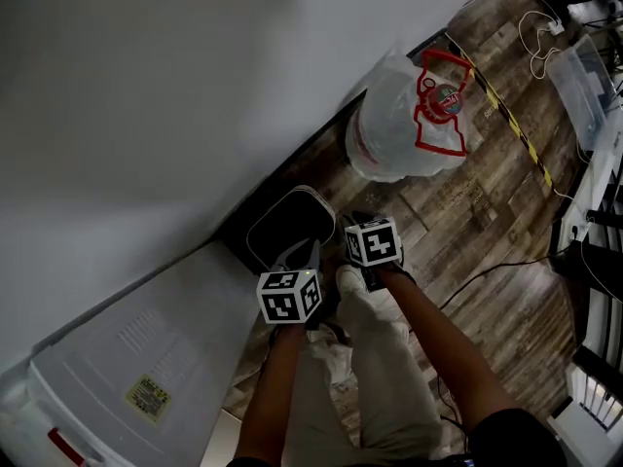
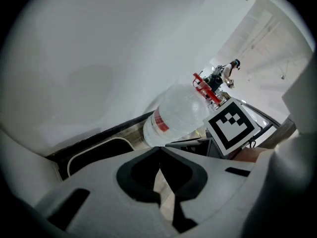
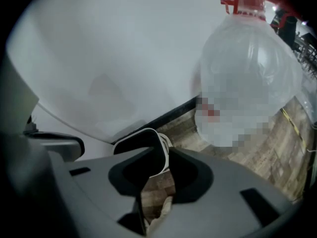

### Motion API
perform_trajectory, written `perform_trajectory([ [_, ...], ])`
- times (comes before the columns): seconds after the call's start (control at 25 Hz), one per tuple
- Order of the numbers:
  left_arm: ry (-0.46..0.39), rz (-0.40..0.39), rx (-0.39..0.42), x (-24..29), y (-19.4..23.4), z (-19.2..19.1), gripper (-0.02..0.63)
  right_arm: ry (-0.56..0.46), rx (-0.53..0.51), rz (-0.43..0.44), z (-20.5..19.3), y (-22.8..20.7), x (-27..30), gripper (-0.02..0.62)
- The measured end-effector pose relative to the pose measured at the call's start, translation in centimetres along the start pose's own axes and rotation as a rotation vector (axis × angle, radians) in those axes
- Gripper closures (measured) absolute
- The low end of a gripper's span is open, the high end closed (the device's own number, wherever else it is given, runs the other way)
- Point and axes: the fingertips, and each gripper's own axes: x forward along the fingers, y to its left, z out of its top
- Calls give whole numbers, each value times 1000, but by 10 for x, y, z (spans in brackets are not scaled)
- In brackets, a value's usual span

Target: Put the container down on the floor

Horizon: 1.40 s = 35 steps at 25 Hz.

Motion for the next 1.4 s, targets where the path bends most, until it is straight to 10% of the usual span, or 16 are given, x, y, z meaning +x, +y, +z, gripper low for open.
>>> perform_trajectory([
  [1.4, -119, -42, 73, -255, -160, 114, 591, -139, -32, 42, 67, 132, -299, 566],
])
